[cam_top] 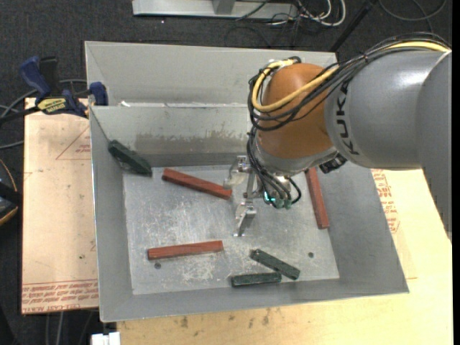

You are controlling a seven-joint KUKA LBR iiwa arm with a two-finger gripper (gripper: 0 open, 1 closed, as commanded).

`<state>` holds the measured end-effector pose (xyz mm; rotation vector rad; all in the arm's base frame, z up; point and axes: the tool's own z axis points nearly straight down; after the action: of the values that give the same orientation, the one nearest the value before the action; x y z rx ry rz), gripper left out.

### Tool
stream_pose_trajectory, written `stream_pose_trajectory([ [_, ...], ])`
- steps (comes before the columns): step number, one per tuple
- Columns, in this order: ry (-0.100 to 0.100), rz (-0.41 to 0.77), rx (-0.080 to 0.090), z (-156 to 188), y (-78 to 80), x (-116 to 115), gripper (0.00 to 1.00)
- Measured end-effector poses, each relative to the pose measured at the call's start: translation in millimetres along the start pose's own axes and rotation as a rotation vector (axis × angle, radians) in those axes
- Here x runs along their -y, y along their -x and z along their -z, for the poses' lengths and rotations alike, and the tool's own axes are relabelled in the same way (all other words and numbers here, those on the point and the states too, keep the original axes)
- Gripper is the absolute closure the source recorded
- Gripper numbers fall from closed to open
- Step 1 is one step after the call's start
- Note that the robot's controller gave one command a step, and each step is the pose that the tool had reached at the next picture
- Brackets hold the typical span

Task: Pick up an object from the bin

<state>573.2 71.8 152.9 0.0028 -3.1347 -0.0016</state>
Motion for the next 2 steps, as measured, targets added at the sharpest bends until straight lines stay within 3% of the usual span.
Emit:
stream_pose_trajectory([
  [1,0.000,-0.001,0.008,4.0,1.9,0.3,0.00],
  [2,0.003,0.006,0.014,-77.3,-65.9,-43.0,1.00],
])
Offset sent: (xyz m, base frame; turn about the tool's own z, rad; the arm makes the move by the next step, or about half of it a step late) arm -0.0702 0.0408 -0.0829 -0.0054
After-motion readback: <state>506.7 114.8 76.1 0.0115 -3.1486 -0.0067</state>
